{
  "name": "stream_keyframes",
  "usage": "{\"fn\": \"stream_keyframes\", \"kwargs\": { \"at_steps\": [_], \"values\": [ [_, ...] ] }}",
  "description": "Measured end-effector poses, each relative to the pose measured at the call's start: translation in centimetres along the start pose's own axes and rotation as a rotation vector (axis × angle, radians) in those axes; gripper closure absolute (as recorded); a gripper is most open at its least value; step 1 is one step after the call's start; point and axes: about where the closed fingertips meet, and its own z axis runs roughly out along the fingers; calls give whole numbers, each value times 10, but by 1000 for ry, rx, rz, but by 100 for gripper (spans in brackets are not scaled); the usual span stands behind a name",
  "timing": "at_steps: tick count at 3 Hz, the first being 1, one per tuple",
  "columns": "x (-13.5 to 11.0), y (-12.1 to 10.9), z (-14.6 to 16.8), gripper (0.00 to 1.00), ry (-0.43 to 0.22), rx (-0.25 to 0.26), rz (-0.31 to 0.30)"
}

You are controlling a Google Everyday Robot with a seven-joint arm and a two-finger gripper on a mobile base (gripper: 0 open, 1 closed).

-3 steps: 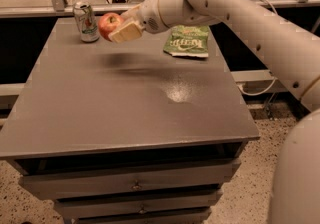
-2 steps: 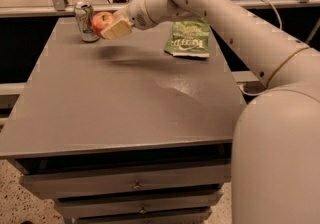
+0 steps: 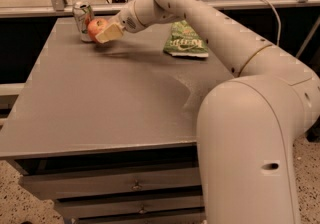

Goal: Move apple near 7up can

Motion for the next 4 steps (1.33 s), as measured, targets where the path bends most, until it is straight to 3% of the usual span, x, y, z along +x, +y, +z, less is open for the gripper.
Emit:
{"fn": "stream_keyframes", "kwargs": {
  "at_steps": [3, 4],
  "values": [
    [15, -2, 14, 29, 30, -27, 64],
    [20, -1, 16, 0, 40, -37, 80]
  ]
}}
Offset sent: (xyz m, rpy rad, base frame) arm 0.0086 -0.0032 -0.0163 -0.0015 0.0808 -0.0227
